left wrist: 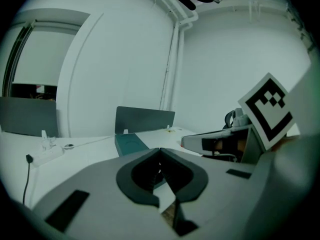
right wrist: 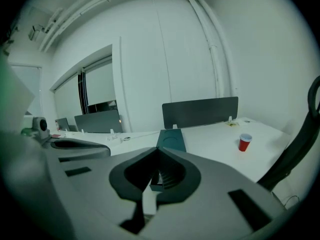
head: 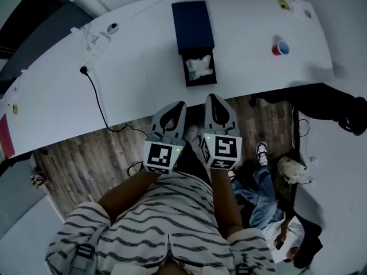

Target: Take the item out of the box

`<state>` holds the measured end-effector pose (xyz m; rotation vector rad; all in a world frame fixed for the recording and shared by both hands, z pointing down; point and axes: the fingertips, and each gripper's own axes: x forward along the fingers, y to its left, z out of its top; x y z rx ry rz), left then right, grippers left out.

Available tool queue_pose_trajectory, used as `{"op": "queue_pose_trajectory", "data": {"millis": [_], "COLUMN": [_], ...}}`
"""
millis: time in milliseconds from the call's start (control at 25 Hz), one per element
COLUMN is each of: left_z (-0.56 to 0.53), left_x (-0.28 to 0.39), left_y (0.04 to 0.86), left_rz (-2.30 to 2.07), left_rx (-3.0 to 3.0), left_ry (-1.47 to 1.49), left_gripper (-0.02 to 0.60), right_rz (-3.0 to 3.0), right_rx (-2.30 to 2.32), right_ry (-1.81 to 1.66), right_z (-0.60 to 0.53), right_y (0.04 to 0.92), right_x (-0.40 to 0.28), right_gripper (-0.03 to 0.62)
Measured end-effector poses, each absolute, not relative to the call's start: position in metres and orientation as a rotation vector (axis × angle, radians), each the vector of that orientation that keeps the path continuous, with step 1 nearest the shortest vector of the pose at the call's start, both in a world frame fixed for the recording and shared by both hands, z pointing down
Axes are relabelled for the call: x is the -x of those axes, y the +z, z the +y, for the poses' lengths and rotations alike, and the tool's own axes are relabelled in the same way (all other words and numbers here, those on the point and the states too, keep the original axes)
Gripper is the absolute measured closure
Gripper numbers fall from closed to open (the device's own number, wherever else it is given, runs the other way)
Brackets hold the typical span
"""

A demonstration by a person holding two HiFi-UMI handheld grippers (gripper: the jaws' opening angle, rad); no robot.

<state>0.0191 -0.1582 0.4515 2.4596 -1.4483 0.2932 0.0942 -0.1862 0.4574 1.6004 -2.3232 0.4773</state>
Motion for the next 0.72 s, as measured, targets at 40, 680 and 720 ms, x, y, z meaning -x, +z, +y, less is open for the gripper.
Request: {"op": "queue_pose_trajectory", "data": {"millis": [40, 680, 720], "left_z": [-0.161, -0.171, -0.172], "left_x": [-0.019, -0.021, -0.021], "left_y": [0.454, 0.491, 0.492], "left_rz": [-1.444, -1.376, -1.375], "left_rx": [-2.456, -2.426, -2.424], "left_ry": [0.293, 0.334, 0.335], "left_gripper": [0.557, 0.557, 0.557], "right_rz": [-2.314, -2.205, -2.198], "right_rx": [-1.595, -1.563, -1.556], "right_ry": [0.488, 0.579, 0.591], "right_z": [-0.189, -0.233, -0.236], "right_y": [0.462, 0.522, 0.527], "right_x": [-0.093, -0.089, -0.089], "right_gripper": [0.577, 0.566, 0.548]}}
